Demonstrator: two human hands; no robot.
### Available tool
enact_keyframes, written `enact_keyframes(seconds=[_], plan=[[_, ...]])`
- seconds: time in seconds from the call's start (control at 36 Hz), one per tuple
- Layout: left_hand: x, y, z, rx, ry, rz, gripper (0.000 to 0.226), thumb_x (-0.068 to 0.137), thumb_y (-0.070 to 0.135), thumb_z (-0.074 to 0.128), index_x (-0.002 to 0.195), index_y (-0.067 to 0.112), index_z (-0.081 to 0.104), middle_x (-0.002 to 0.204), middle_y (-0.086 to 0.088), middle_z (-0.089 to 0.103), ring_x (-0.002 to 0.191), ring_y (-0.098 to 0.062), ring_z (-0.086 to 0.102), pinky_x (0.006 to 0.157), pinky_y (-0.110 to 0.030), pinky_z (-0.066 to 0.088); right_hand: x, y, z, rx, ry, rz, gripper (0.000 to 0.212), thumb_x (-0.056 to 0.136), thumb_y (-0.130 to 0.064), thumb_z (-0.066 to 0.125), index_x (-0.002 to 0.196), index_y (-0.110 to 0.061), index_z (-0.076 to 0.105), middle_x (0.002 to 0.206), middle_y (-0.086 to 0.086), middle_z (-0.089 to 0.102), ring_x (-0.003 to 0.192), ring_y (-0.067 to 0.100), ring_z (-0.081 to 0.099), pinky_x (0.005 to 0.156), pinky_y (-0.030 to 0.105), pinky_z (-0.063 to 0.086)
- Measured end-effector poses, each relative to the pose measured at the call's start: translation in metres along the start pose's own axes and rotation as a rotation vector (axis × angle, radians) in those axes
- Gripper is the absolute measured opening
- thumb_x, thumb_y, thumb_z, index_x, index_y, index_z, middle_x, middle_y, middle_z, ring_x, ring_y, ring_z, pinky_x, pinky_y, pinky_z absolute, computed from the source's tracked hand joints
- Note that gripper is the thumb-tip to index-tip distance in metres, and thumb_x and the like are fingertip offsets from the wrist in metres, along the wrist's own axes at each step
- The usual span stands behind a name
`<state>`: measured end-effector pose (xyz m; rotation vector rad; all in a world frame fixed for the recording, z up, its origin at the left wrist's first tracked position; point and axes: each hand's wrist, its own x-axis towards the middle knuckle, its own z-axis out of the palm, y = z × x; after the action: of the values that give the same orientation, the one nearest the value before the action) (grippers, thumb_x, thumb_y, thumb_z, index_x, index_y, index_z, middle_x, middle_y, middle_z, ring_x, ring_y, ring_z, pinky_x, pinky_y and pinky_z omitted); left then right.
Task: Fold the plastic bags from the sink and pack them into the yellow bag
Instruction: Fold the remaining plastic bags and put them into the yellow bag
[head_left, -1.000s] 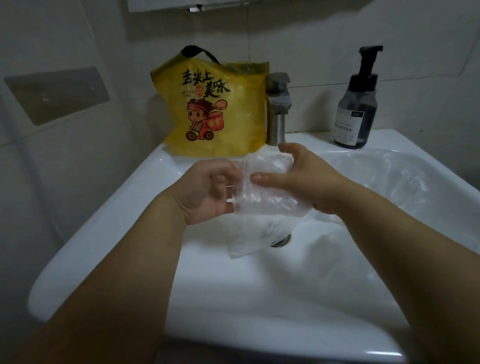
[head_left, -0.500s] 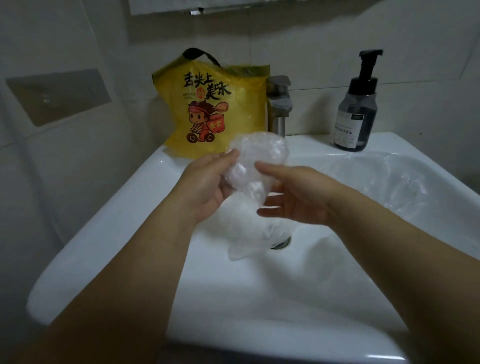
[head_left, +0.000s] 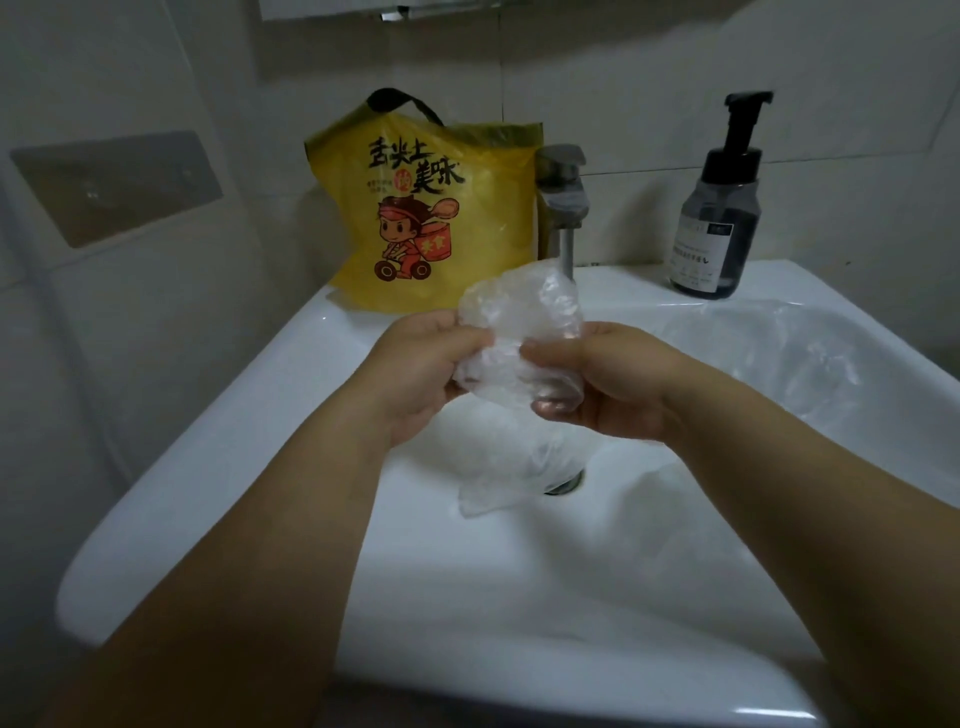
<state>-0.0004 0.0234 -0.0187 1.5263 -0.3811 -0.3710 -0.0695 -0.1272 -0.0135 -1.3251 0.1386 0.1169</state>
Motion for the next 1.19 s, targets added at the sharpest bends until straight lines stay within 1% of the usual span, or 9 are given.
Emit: enact_keyframes(seconds=[0.17, 0.28, 0.33, 0.47, 0.72, 0.83, 1.0, 1.11, 1.19], plan=[[-0.001, -0.001, -0.002, 0.026, -0.017, 0.001, 0.018, 0.091, -0.001, 0.057, 0.106, 0.003, 0.067, 0.099, -0.014, 0.070, 0.090, -0.023, 0.064, 0.076, -0.025, 0.055, -0.002, -0.006, -0.009, 0.012, -0.050, 0.021, 0.019, 0.092, -0.016, 0.057, 0.110, -0.010, 0.062, 0.097, 0.010, 0.070, 0.079, 0.020, 0.066, 0.063, 0.027, 0.057], [-0.001, 0.002, -0.003, -0.078, 0.006, -0.067, 0.014, 0.090, -0.003, 0.057, 0.102, -0.004, 0.064, 0.103, -0.022, 0.055, 0.096, -0.029, 0.047, 0.078, -0.030, 0.051, -0.001, -0.009, -0.012, 0.061, 0.016, -0.036, 0.015, 0.095, -0.001, 0.048, 0.101, -0.007, 0.061, 0.087, 0.011, 0.068, 0.069, 0.018, 0.065, 0.056, 0.024, 0.057], [-0.001, 0.003, -0.004, -0.122, -0.023, -0.087, 0.021, 0.091, -0.004, 0.054, 0.111, -0.008, 0.061, 0.108, -0.025, 0.058, 0.096, -0.030, 0.054, 0.080, -0.030, 0.056, 0.000, -0.009, -0.013, 0.068, 0.011, -0.045, 0.019, 0.094, 0.003, 0.048, 0.101, -0.008, 0.062, 0.088, 0.011, 0.068, 0.068, 0.018, 0.065, 0.056, 0.023, 0.057], [-0.005, 0.005, -0.007, -0.128, -0.142, -0.124, 0.019, 0.094, -0.008, 0.047, 0.086, 0.001, 0.061, 0.076, -0.012, 0.062, 0.061, -0.012, 0.060, 0.062, -0.021, 0.058, -0.004, -0.016, -0.019, 0.045, 0.013, -0.103, 0.030, 0.089, 0.015, 0.046, 0.090, -0.008, 0.065, 0.074, 0.008, 0.069, 0.057, 0.015, 0.064, 0.053, 0.021, 0.055], [-0.009, 0.011, -0.007, -0.231, -0.138, -0.073, 0.025, 0.093, -0.008, 0.045, 0.100, 0.005, 0.065, 0.091, -0.016, 0.065, 0.084, -0.021, 0.055, 0.068, -0.021, 0.057, -0.012, -0.023, -0.021, -0.074, -0.029, -0.129, 0.036, 0.093, 0.014, 0.033, 0.074, -0.005, 0.059, 0.061, 0.010, 0.062, 0.053, 0.018, 0.059, 0.049, 0.024, 0.055], [-0.013, 0.012, -0.008, -0.189, -0.192, -0.112, 0.023, 0.095, -0.006, 0.044, 0.103, 0.004, 0.064, 0.082, -0.012, 0.070, 0.067, -0.015, 0.070, 0.061, -0.020, 0.057, -0.015, -0.024, -0.022, -0.094, -0.062, -0.105, 0.036, 0.094, 0.012, 0.032, 0.076, -0.004, 0.058, 0.062, 0.012, 0.059, 0.052, 0.020, 0.057, 0.047, 0.025, 0.053], [-0.018, 0.016, -0.005, -0.199, -0.183, -0.103, 0.027, 0.094, -0.012, 0.041, 0.079, 0.005, 0.057, 0.061, -0.009, 0.067, 0.056, -0.017, 0.070, 0.050, -0.018, 0.056, -0.017, -0.026, -0.021, -0.011, -0.062, -0.108, 0.035, 0.088, 0.011, 0.029, 0.071, -0.004, 0.055, 0.055, 0.008, 0.060, 0.050, 0.018, 0.058, 0.049, 0.026, 0.055], [-0.016, 0.016, -0.003, -0.143, -0.120, -0.071, 0.029, 0.092, -0.015, 0.042, 0.077, 0.004, 0.059, 0.062, -0.007, 0.067, 0.054, -0.015, 0.068, 0.051, -0.020, 0.057, -0.019, -0.028, -0.020, 0.033, -0.118, -0.097, 0.032, 0.079, -0.001, 0.039, 0.062, -0.007, 0.066, 0.063, 0.010, 0.062, 0.056, 0.023, 0.059, 0.060, 0.035, 0.059], [-0.014, 0.016, 0.000, -0.104, -0.054, -0.021, 0.030, 0.091, -0.017, 0.043, 0.078, 0.003, 0.062, 0.061, -0.005, 0.066, 0.051, -0.011, 0.064, 0.049, -0.019, 0.055, -0.020, -0.028, -0.021, 0.008, -0.189, -0.029, 0.033, 0.075, -0.032, 0.053, 0.064, -0.009, 0.074, 0.071, 0.008, 0.066, 0.064, 0.025, 0.063, 0.080, 0.048, 0.055]])
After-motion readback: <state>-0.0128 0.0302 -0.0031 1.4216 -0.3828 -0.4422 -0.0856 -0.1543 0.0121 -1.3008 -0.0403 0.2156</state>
